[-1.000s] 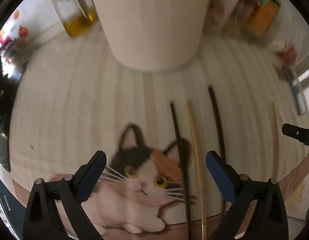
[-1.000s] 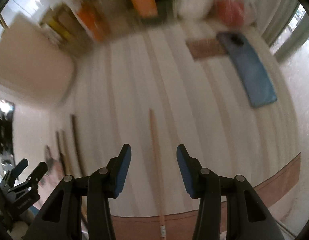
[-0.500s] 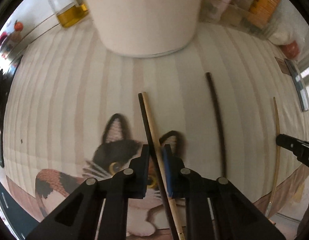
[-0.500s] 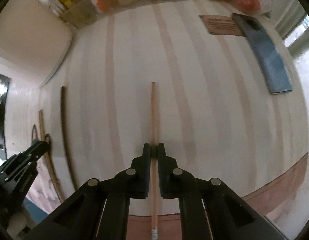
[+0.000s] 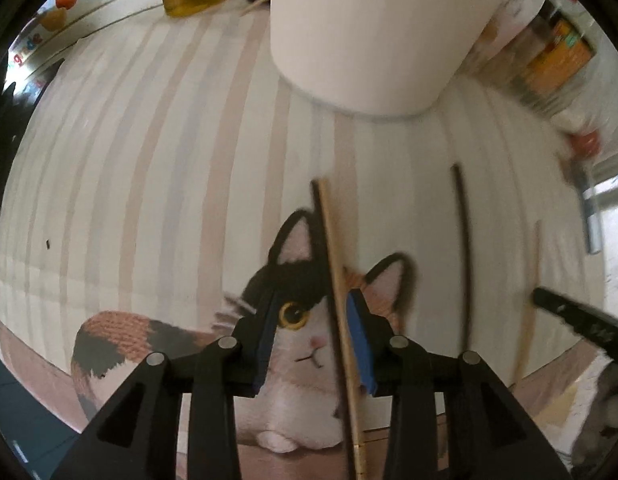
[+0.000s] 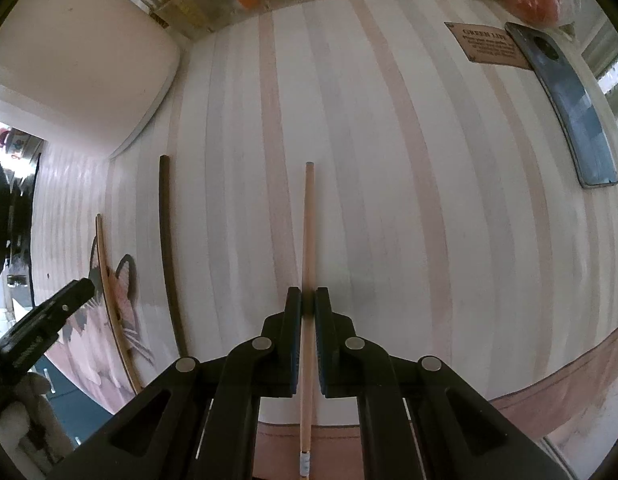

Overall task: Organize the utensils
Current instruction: 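Lower both tools to the row and grasp a light chopstick with the right tool, then grasp a dark chopstick with the left tool while the right tool holds its light chopstick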

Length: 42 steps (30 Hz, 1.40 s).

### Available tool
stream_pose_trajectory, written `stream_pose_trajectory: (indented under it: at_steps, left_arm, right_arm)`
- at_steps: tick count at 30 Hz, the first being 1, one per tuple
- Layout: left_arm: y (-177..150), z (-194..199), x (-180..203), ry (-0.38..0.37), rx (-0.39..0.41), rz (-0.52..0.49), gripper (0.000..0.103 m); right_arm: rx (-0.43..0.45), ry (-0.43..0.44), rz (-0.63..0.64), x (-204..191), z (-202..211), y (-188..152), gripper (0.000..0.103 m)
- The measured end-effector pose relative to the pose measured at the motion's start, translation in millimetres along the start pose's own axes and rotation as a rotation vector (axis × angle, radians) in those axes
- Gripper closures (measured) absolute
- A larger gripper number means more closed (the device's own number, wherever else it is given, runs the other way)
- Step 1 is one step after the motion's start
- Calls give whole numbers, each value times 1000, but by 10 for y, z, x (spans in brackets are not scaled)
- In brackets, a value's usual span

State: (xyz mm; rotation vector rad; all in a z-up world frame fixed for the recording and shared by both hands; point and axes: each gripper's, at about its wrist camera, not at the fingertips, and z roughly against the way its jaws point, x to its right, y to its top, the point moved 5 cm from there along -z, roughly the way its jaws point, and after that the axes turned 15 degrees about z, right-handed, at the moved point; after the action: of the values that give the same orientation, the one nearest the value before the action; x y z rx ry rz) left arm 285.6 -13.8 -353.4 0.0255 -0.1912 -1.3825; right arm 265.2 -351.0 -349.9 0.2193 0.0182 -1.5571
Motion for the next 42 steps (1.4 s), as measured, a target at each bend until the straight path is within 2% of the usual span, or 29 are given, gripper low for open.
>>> stream_pose_trajectory:
  at_steps: [5, 7, 11, 16, 20, 24, 26, 27, 28, 31, 35, 40, 42]
  left_arm:
    - [-81, -114, 67, 27, 3, -30, 70]
    - [-88, -149, 116, 39, 12, -36, 70]
    - [-20, -39, 161, 9, 30, 13, 70]
    - [-10, -65, 102, 59, 20, -7, 70]
    - [-49, -270, 308, 63, -3, -23, 69]
    - [-104, -343, 475, 87, 24, -50, 70]
    - [-113, -364, 525, 81, 38, -52, 73]
    - [-118, -370, 541, 80, 46, -53, 80]
    - [-127, -371, 535, 88, 55, -56, 97]
    - [-113, -332, 489, 114, 58, -51, 99]
    - [-71, -336, 367, 127, 60, -38, 99]
    - [-75, -294, 297, 91, 32, -41, 99]
    - [-49, -260, 178, 85, 22, -43, 99]
  right_arm:
    - [-5, -8, 9, 27, -46, 93, 96]
    - [-6, -13, 13, -134, -59, 174, 96]
    - [0, 2, 4, -84, -40, 135, 96]
    - [3, 10, -2, 11, -26, 87, 96]
    - [-2, 11, 3, 32, -52, 94, 96]
    - [-7, 3, 19, 38, -53, 121, 96]
    - [-10, -4, 27, 27, -62, 125, 96]
    - [-12, -10, 36, 15, -65, 133, 96]
    - [-15, -17, 43, 2, -64, 136, 96]
    - [-16, -28, 68, -82, -83, 160, 96]
    - [-36, 8, 106, -233, -113, 194, 96]
    - [-72, -36, 160, -371, -137, 226, 96]
    - [-94, -42, 142, -384, -142, 245, 96]
